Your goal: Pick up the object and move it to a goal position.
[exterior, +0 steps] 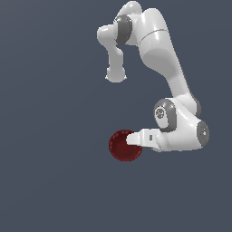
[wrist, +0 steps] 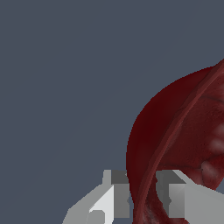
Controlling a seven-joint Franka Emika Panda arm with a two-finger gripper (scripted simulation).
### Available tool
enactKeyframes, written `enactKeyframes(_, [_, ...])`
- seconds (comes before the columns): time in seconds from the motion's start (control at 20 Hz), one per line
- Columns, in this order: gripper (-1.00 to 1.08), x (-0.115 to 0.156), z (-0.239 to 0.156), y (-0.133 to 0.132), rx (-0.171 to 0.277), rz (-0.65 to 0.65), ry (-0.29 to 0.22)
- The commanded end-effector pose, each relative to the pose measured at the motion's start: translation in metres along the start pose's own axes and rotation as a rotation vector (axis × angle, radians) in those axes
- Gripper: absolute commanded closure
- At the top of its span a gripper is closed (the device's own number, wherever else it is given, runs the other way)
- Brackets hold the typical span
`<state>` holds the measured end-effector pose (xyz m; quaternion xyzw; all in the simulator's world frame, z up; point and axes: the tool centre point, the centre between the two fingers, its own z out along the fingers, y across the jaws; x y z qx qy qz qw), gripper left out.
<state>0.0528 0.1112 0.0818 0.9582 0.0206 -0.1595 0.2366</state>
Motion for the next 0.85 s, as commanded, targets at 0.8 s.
enactKeyframes(0.8, [1.08,-0.052,-0.1,-0.034,0.001,-0.001,0.002])
